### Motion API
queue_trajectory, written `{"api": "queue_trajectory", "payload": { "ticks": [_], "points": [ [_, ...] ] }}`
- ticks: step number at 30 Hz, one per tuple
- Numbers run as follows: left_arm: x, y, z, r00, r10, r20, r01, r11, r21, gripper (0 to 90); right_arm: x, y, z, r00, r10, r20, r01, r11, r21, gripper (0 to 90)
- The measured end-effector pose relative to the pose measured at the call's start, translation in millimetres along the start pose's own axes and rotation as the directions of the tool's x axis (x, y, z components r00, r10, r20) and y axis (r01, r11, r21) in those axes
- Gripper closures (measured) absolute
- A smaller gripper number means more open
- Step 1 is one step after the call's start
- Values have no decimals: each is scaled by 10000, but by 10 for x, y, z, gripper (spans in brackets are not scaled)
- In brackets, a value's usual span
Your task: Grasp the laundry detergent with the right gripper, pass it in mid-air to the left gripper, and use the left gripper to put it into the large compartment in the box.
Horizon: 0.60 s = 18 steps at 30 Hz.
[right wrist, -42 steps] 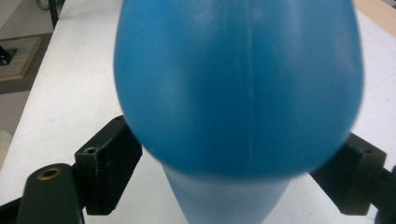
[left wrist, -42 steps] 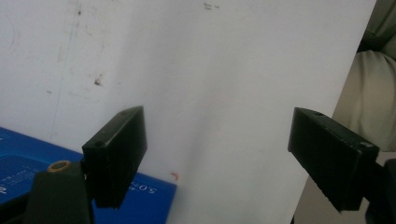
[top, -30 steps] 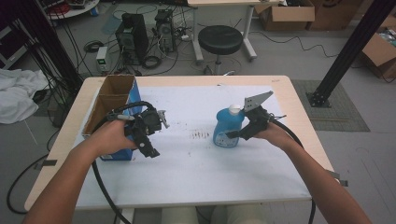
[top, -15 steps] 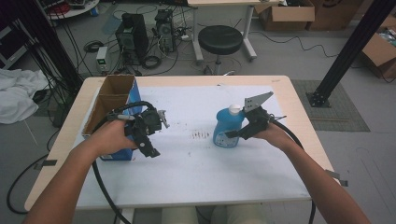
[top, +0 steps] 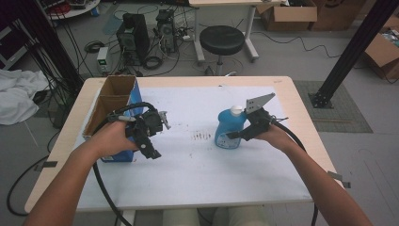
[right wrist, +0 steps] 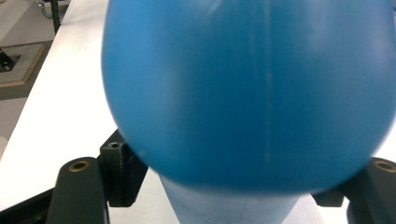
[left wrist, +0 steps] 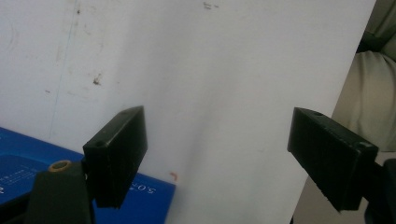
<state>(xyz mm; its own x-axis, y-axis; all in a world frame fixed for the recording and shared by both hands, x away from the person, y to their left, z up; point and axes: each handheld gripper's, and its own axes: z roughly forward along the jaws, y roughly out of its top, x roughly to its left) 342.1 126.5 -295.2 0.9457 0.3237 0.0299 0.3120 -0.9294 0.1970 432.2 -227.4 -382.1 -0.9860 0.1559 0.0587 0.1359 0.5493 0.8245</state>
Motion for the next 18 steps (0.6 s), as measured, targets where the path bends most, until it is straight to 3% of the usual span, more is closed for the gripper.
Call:
{"api": "queue_trajectory", "payload": {
  "ticks": [18],
  "points": [
    [6,3,8,10000,-12,20,12,10000,-6,207,5,2,-6,9998,-145,154,147,9998,-97,322]
  ]
}}
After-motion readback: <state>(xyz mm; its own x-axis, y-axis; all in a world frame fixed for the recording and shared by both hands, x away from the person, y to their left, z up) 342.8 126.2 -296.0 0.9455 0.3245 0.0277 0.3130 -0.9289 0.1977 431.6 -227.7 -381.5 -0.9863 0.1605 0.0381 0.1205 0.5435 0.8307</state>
